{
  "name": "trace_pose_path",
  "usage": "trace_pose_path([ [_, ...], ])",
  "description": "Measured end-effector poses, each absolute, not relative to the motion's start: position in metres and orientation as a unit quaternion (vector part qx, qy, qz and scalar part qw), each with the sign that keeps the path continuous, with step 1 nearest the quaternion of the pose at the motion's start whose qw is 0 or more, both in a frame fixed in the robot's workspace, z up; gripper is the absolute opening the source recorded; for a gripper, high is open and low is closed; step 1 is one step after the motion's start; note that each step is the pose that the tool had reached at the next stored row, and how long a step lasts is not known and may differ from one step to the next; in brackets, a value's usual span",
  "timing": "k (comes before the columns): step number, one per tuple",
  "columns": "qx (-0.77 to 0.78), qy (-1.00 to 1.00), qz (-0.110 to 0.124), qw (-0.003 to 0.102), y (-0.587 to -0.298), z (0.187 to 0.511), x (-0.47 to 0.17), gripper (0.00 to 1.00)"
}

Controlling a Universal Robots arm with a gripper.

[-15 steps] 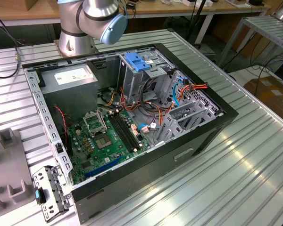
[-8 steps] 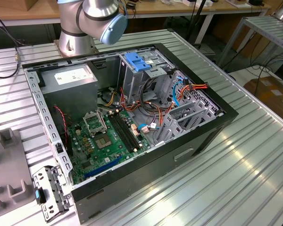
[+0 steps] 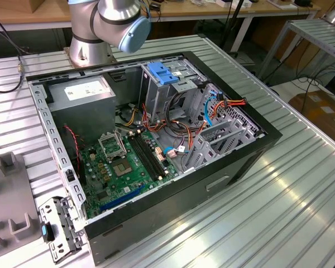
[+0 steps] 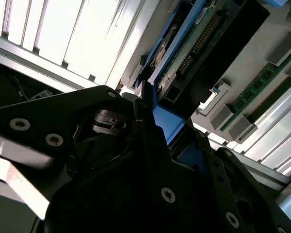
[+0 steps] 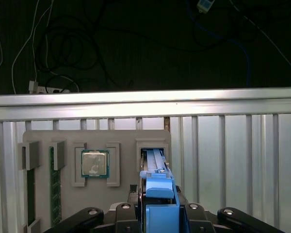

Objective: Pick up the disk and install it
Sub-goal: 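Pick up the disk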

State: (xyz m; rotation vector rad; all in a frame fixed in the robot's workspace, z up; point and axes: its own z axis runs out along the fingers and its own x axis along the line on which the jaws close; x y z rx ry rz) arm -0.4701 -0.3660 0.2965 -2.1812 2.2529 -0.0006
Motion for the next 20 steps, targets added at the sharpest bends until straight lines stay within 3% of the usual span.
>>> trace_pose_path([
  [20, -0.696, 0.718, 0.000, 0.003, -0.366, 0.312, -0.470, 0.37],
])
